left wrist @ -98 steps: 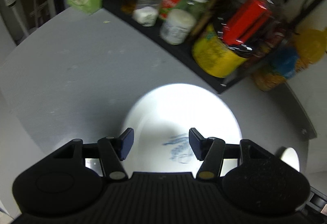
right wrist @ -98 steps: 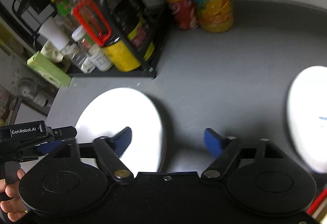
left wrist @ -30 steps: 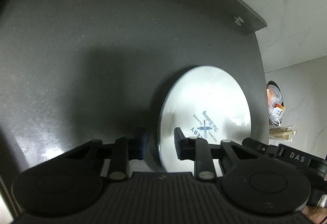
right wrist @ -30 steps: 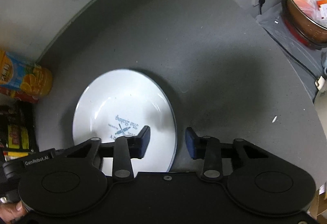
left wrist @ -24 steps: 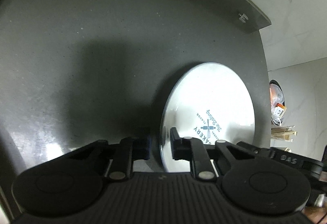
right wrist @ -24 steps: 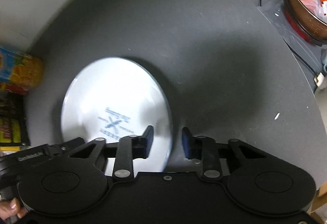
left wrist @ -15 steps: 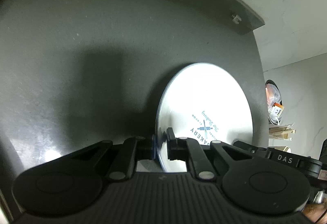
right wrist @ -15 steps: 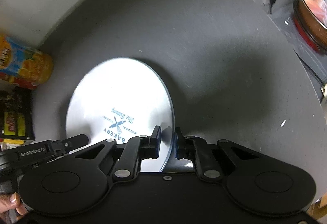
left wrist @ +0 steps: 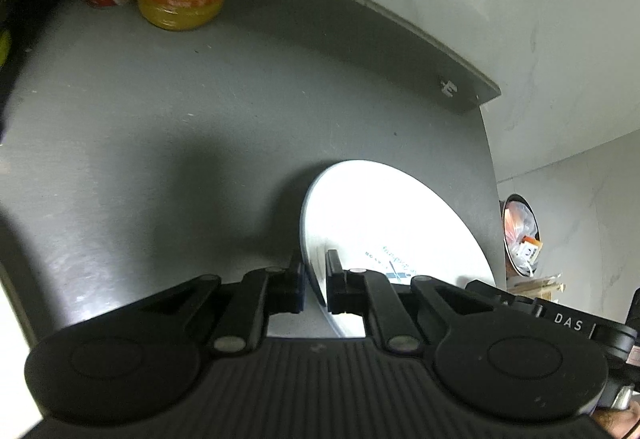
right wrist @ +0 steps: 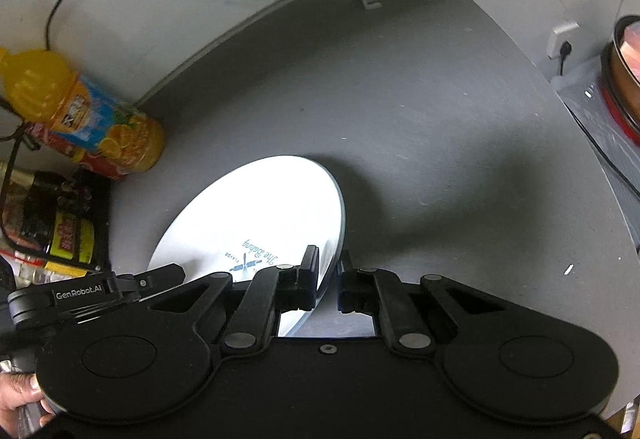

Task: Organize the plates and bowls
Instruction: 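Carry the Bakery plate over the stacked plates, then lower the Bakery plate onto the 'Sweet' plate and open the gripper, then move the right gripper toward the red bowl holding the cream bowls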

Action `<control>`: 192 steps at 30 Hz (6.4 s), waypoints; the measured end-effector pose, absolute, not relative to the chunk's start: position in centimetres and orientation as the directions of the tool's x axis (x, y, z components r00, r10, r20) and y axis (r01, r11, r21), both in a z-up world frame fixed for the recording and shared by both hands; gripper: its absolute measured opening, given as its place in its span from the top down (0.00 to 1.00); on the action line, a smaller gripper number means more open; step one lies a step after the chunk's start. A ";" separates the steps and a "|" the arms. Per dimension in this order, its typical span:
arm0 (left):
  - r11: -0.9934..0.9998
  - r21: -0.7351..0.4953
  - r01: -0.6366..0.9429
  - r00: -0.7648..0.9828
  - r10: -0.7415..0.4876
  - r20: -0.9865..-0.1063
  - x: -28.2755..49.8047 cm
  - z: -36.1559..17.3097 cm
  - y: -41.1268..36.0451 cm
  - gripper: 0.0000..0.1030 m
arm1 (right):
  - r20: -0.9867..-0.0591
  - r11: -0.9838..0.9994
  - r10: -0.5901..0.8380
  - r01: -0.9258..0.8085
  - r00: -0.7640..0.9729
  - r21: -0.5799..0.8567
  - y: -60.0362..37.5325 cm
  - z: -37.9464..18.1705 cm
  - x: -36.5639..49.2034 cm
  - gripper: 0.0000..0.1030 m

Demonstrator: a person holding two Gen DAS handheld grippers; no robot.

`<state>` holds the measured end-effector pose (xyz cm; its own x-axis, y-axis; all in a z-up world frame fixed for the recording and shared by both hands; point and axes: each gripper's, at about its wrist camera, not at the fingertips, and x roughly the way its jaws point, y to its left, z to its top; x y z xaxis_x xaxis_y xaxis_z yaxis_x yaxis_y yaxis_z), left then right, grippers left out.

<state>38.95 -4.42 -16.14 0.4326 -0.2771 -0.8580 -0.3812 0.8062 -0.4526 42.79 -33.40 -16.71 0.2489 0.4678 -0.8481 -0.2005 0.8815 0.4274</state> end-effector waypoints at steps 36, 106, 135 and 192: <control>0.631 -0.437 -0.641 0.552 -0.017 -0.834 21.8 -11.5 6.5 0.92 | -0.785 0.694 0.611 -0.550 0.108 0.465 -19.3 -12.3 34.8 0.91; 0.482 -0.275 -0.832 0.359 0.088 -0.929 12.4 -15.6 16.1 0.53 | -0.865 0.627 0.502 -0.682 -0.016 0.377 -8.4 -17.1 29.0 0.76; 0.533 -0.246 -0.809 0.386 0.167 -0.907 13.5 -11.0 13.2 0.25 | -0.791 0.630 0.611 -0.626 0.035 0.459 -11.9 -12.2 28.8 0.21; 0.886 -0.323 -0.331 0.416 -0.170 -0.893 26.4 -11.9 -13.5 0.17 | -0.788 0.893 0.450 -0.190 0.421 0.409 -41.2 -11.6 28.3 0.01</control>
